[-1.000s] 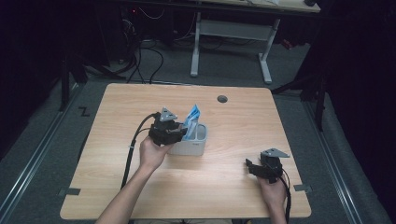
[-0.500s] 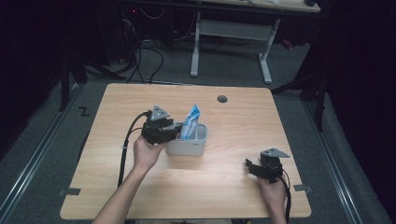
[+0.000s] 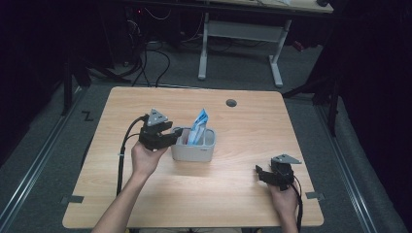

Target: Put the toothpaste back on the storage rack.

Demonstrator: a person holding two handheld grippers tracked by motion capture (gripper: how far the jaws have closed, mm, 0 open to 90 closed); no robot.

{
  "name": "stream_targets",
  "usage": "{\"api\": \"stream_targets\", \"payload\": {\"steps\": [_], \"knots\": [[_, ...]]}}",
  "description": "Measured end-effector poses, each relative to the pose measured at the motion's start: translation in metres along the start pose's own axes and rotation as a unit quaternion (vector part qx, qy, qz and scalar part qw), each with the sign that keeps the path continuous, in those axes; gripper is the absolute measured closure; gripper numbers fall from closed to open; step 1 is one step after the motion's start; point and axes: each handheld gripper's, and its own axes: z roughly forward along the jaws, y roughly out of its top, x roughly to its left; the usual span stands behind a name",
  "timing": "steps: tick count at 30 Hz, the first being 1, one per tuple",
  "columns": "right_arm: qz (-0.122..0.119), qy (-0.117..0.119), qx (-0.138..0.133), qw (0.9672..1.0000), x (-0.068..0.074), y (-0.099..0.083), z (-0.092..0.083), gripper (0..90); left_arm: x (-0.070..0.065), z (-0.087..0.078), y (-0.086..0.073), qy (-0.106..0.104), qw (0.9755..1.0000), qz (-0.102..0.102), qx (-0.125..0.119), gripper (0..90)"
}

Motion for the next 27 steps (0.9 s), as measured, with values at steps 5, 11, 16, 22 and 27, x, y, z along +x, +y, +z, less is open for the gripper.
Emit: {"api": "stream_targets", "payload": {"steps": [5,11,16,22,27], "knots": [[0.0,0.0,0.0,1.0,0.0,0.0,0.0,30.6,0.005,-0.005,-0.002,0.005,0.9999,-0.009,-0.008,50.2],[0.0,0.0,0.0,1.0,0.0,0.0,0.0,30.6,0.012,-0.01,-0.007,0.011,0.9998,-0.018,-0.008,49.5],[0.0,0.0,0.0,1.0,0.0,0.0,0.0,30.6,0.018,-0.015,-0.011,0.015,0.9994,-0.029,-0.014,49.3],[0.0,0.0,0.0,1.0,0.0,0.0,0.0,30.6,0.023,-0.02,-0.016,0.019,0.9991,-0.036,-0.014,49.2],[0.0,0.0,0.0,1.0,0.0,0.0,0.0,30.7,0.027,-0.025,-0.019,0.021,0.9985,-0.046,-0.018,48.8]]}}
